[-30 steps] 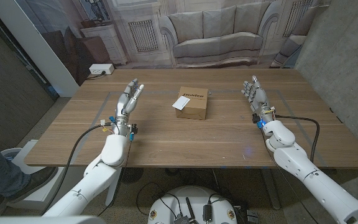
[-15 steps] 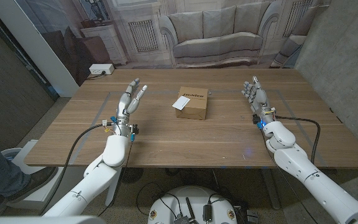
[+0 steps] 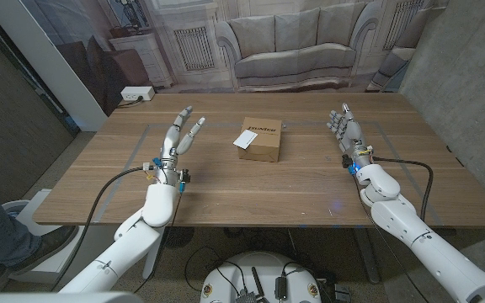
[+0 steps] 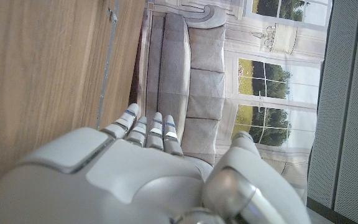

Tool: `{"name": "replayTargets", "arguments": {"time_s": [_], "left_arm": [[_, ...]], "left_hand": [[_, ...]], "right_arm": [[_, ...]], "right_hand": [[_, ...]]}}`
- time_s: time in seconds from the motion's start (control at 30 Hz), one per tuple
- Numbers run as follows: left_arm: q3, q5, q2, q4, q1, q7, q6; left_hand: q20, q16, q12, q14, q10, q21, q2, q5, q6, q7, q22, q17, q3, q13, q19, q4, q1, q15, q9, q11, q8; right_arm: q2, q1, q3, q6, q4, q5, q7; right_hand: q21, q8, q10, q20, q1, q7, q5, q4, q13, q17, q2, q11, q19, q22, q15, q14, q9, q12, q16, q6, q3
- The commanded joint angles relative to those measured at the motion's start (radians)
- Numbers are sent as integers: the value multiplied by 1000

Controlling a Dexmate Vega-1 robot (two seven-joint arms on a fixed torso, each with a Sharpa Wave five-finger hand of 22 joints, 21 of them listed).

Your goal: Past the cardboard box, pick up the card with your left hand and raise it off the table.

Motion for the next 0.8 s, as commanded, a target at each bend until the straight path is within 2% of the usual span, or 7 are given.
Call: {"name": "replayTargets", "arguments": {"time_s": [0.03,0.57,0.8], "left_arm": [[16,84,4,-28,-2,53,44],[54,163,-9,-8,-39,112,81],[63,226,1,-39,-34,155,146]], "left_hand": [[-42,3,3,14,20,-1,-1,-1,19,-1,5,2,0,1,1,-14,17,-56,5,0,7],[-46,5,4,38,52,-6,-9,-2,55,-10,4,2,5,1,1,-36,53,-65,6,-11,12],[-43,5,6,50,72,-8,-11,-3,72,-20,4,2,6,1,2,-43,65,-69,6,-17,14]], "right_arm": [[5,1,10,6,8,31,27],[11,-3,20,14,35,51,42],[12,2,19,16,37,49,46]], "right_hand": [[-5,2,9,4,1,3,-2,-4,2,5,3,1,11,3,2,12,5,-3,7,10,-1],[-11,3,15,3,2,1,-2,-6,2,5,5,-1,18,4,0,16,5,-3,7,15,-2],[-14,3,15,3,2,1,-2,-7,2,5,5,0,20,4,1,17,5,-3,7,16,-2]]}}
